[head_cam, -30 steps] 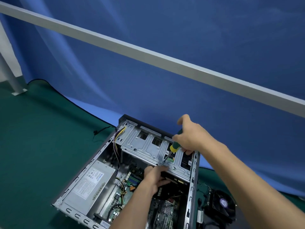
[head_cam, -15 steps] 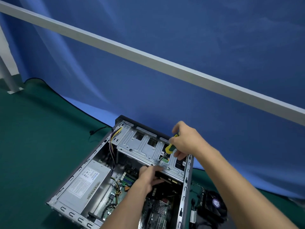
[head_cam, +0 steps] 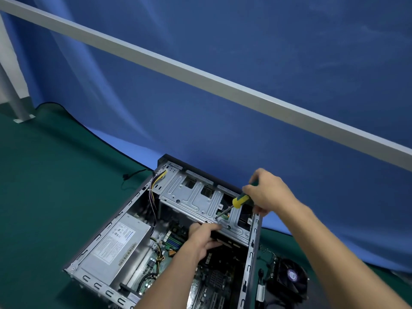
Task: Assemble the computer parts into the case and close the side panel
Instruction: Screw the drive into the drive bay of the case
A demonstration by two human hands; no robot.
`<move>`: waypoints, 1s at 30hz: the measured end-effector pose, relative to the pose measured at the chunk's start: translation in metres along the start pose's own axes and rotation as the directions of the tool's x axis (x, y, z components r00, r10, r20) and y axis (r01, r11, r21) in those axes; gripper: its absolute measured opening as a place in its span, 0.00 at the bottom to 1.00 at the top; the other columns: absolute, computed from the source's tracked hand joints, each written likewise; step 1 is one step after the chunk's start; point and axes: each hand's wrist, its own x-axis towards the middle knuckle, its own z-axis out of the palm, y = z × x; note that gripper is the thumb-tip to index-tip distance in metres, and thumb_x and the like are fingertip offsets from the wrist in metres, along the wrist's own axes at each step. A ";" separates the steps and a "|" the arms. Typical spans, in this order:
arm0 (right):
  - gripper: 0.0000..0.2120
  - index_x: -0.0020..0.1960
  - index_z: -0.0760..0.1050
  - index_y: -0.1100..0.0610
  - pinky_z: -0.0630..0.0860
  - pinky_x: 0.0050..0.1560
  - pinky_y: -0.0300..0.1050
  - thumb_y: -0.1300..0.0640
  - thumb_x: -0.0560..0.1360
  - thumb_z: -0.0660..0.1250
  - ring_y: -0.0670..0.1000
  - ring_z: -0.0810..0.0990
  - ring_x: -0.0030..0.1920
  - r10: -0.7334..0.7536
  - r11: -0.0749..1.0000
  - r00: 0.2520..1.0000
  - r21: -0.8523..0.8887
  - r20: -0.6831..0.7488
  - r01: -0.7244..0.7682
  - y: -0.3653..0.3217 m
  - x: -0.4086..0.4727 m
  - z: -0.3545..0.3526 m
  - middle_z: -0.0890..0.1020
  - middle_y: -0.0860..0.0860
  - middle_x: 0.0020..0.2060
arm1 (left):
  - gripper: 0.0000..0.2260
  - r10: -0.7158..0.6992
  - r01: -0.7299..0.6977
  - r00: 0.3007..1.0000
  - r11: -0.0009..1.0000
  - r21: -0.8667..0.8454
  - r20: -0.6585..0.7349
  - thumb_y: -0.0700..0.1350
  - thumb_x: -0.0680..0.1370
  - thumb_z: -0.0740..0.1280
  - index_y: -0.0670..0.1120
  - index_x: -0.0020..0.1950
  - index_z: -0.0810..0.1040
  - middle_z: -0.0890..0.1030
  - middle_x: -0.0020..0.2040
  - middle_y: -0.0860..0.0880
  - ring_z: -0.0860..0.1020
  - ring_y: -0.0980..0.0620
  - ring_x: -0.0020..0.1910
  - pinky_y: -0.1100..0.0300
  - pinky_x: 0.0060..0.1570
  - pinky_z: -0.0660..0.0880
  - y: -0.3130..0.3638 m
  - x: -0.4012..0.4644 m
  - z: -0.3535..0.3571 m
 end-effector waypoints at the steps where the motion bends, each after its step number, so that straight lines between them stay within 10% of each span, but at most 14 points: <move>1: 0.11 0.45 0.65 0.57 0.75 0.34 0.47 0.49 0.80 0.59 0.58 0.78 0.35 -0.015 0.999 0.998 -0.048 -0.054 0.012 0.003 0.000 0.002 0.77 0.55 0.36 | 0.18 0.001 -0.001 1.000 1.000 -0.001 0.002 0.32 0.71 0.70 0.30 0.58 0.71 0.81 0.48 0.33 0.82 0.38 0.45 0.51 0.35 0.81 0.000 0.001 0.000; 30: 0.08 0.53 0.61 0.55 0.72 0.40 0.47 0.56 0.77 0.59 0.57 0.78 0.45 -0.077 0.995 0.995 -0.072 -0.058 0.073 -0.024 -0.010 0.019 0.76 0.52 0.46 | 0.20 0.038 -0.034 0.998 0.997 0.071 -0.053 0.37 0.70 0.74 0.31 0.56 0.72 0.75 0.53 0.38 0.77 0.40 0.48 0.54 0.33 0.80 -0.002 0.002 -0.001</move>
